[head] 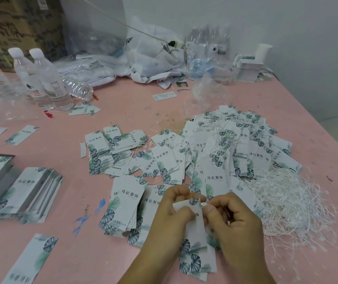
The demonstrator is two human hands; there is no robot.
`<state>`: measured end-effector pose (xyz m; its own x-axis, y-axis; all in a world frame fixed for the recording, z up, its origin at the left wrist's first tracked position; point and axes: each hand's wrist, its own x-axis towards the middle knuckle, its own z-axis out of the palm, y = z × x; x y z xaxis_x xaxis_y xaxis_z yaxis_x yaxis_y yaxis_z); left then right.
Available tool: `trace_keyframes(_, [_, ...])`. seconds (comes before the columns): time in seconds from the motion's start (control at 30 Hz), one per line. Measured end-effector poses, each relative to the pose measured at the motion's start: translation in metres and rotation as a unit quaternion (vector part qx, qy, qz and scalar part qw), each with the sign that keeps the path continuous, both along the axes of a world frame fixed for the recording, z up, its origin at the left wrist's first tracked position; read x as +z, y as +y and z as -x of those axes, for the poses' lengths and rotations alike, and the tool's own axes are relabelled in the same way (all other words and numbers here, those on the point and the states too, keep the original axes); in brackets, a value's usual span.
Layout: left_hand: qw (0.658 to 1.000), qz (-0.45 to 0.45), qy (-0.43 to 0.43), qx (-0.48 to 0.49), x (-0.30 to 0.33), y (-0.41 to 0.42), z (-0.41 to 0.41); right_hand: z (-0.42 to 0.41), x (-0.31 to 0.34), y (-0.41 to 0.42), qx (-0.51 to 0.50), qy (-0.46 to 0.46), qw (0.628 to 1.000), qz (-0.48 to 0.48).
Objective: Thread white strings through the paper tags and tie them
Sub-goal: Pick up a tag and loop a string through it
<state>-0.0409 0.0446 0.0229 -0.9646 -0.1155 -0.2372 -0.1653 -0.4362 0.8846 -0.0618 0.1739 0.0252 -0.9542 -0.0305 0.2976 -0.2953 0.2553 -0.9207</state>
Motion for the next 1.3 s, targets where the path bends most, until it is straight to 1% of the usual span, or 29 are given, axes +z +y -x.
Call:
trace_keyframes(0.03, [1.0,0.011,0.004,0.002,0.0,0.0,-0.001,0.0,0.0,0.0,0.004,-0.003,1.0,0.001])
trace_keyframes(0.1, [0.997,0.07,0.018,-0.003,-0.001,-0.002,-0.004,-0.002,0.0,-0.001,0.012,-0.006,1.0,0.007])
trace_keyframes(0.17, [0.99,0.132,0.051,-0.007,0.0,-0.002,-0.005,-0.003,0.002,-0.003,0.017,0.001,1.0,0.007])
trace_keyframes(0.3, [0.968,0.219,0.121,0.003,0.002,0.001,-0.005,-0.004,0.006,-0.004,0.015,0.005,1.0,0.001])
trace_keyframes(0.4, [0.956,0.26,0.139,0.016,0.001,0.006,-0.006,-0.004,0.007,-0.004,0.004,0.003,1.0,0.005])
trace_keyframes(0.57, [0.949,0.287,0.128,0.017,-0.003,0.011,-0.008,-0.004,0.006,-0.004,-0.001,-0.001,1.0,0.002])
trace_keyframes(0.73, [0.932,0.322,0.165,0.013,0.001,0.012,-0.009,-0.004,0.003,-0.003,-0.017,0.005,1.0,-0.005])
trace_keyframes(0.87, [0.925,0.342,0.162,0.035,0.001,0.012,-0.008,-0.003,0.004,-0.002,-0.038,0.001,0.999,0.009])
trace_keyframes(1.07, [0.914,0.35,0.203,0.043,-0.001,0.01,-0.008,-0.002,0.003,-0.002,-0.051,-0.014,0.998,0.022])
trace_keyframes(1.23, [0.911,0.343,0.227,0.038,0.003,0.011,-0.008,-0.001,-0.002,0.001,-0.054,-0.026,0.998,0.013])
trace_keyframes(1.3, [0.918,0.32,0.234,0.027,0.007,0.009,-0.009,-0.001,-0.001,0.002,-0.048,-0.025,0.998,0.013])
